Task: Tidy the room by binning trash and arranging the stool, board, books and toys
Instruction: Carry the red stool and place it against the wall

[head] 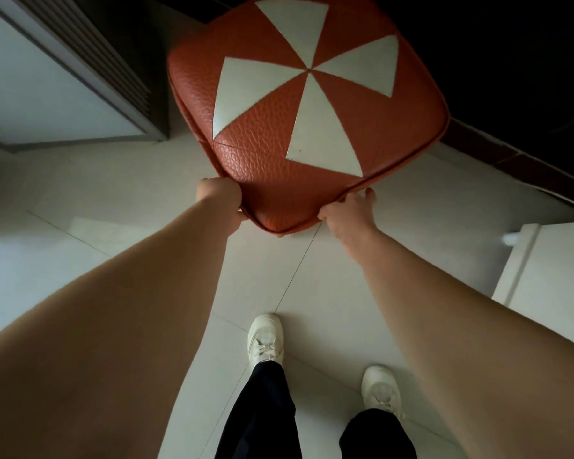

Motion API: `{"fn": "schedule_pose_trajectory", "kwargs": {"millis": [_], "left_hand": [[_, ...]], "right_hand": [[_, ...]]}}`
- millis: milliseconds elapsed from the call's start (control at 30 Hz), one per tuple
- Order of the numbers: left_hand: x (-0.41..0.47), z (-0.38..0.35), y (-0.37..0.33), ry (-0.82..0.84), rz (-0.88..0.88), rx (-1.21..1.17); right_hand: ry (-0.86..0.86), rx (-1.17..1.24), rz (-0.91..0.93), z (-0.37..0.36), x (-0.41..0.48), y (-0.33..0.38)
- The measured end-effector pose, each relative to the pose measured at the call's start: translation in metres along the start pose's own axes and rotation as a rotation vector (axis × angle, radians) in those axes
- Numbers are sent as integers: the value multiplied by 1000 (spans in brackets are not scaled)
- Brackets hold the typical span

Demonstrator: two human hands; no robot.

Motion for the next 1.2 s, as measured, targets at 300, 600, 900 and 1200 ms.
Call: {"fn": "schedule_pose_trajectory", "kwargs": {"millis": [300, 600, 900, 1200], "left_hand": [[-16, -7, 7, 35, 46, 43], [-89, 11, 4, 137, 48, 35], [-242, 67, -33, 42, -199, -301], [-411, 236, -34, -183, -443, -581]], "right_hand": [[30, -257, -29, 11, 4, -3], [-62, -310, 171, 57, -40, 37], [0, -319, 598, 128, -178, 112], [186, -306, 1020, 140, -399, 173]]}}
Point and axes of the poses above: each hand's wrist, its own x-axis towards the middle knuckle, its own z-axis out of the back of the hand, y = z × x, the point moved 5 cm from there along x, towards the middle knuckle, and after that the axes turned 8 degrees about -x, right-handed, at the moved point
